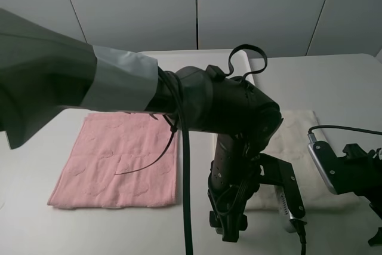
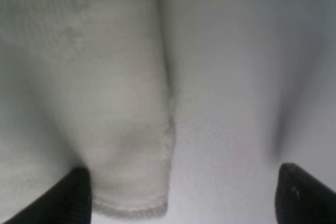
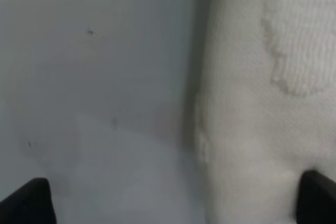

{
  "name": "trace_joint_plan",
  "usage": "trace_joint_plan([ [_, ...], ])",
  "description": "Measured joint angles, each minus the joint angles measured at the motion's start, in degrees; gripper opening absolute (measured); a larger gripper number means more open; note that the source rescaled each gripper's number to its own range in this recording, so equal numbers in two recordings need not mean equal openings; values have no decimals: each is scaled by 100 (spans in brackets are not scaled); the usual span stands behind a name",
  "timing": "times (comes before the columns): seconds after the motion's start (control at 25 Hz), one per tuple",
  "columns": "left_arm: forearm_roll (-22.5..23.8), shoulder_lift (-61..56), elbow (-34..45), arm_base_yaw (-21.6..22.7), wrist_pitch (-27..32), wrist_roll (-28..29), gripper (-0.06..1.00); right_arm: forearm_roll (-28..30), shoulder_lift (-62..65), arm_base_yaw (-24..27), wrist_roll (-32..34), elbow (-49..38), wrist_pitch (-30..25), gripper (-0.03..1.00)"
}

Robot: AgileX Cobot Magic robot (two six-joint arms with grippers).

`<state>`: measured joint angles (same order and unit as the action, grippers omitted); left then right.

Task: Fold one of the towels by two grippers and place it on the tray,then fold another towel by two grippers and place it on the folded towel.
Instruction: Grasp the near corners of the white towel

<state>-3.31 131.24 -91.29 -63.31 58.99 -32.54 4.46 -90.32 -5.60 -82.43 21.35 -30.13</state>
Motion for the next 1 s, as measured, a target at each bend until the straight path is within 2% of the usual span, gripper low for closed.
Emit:
trace_joint_plan([
  [0.2,4,0,0,0,-10,0,92,211,46,0,54,-253,491,100],
  [0.4,4,0,0,0,-31,-10,92,402,46,0,287,-299,690,97],
  [0.64,4,0,0,0,-51,-10,92,575,56,-5,326,-388,778,54],
  [0.84,14,8,0,0,-74,-10,92,687,90,-5,336,-477,931,34],
  [1.0,25,8,0,0,-87,-10,92,687,103,-5,408,-482,1108,10],
])
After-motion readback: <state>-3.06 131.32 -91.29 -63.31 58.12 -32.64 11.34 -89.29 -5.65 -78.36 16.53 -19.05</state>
